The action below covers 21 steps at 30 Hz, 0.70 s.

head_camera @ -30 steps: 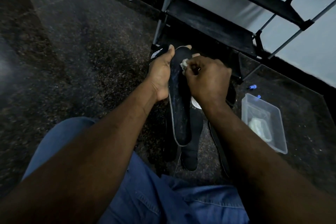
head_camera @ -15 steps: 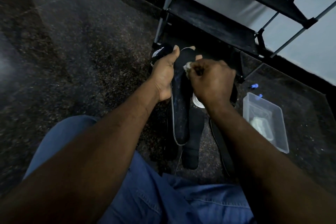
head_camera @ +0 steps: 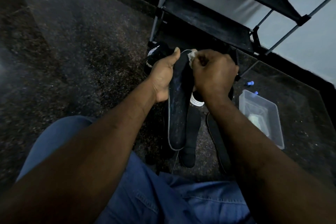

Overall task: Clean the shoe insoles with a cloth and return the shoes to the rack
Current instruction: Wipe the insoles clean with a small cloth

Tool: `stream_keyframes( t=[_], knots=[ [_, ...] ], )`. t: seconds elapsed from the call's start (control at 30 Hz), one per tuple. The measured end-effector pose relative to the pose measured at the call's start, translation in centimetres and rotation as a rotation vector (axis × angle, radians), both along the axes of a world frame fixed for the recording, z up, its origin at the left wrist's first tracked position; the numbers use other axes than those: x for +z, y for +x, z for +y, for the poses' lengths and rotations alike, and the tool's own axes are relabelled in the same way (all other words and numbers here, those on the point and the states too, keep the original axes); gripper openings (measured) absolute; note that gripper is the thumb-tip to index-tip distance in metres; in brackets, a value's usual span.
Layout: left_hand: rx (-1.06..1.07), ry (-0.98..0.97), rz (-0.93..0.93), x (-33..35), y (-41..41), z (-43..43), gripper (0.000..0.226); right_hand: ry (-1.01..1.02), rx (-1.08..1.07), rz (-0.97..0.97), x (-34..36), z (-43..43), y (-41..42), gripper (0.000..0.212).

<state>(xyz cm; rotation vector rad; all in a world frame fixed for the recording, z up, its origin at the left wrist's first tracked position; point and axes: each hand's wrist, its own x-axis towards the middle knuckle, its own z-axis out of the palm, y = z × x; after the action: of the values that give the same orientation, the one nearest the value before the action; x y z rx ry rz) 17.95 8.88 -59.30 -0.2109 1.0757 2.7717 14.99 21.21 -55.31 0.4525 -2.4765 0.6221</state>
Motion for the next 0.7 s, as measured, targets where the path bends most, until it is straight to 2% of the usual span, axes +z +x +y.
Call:
stream_keyframes(
  t=[0.07,0.17,0.27,0.4,0.53,0.7],
  knots=[
    [-0.016,-0.005,0.001,-0.2,0.1,0.0,0.063,-0.055,0.063,-0.010,-0.3,-0.4,0.5,0.020],
    [0.012,0.014,0.001,-0.5,-0.3,-0.3,0.059,0.052,0.221,-0.019,-1.7,-0.8,2.8,0.018],
    [0.036,0.008,-0.008,-0.5,-0.6,-0.3,0.057,0.162,0.160,-0.016,-2.1,-0.1,3.0,0.024],
    [0.035,0.001,0.024,-0.5,-0.5,0.0,0.055,0.008,-0.012,-0.027,-1.5,0.8,0.2,0.029],
    [-0.003,-0.005,0.040,-0.4,-0.2,0.1,0.055,-0.105,0.070,-0.027,-1.2,-0.9,0.8,0.021],
    [0.053,-0.015,0.021,-0.5,-0.3,-0.6,0.058,0.086,0.215,-0.017,-2.3,-0.6,2.8,0.013]
  ],
)
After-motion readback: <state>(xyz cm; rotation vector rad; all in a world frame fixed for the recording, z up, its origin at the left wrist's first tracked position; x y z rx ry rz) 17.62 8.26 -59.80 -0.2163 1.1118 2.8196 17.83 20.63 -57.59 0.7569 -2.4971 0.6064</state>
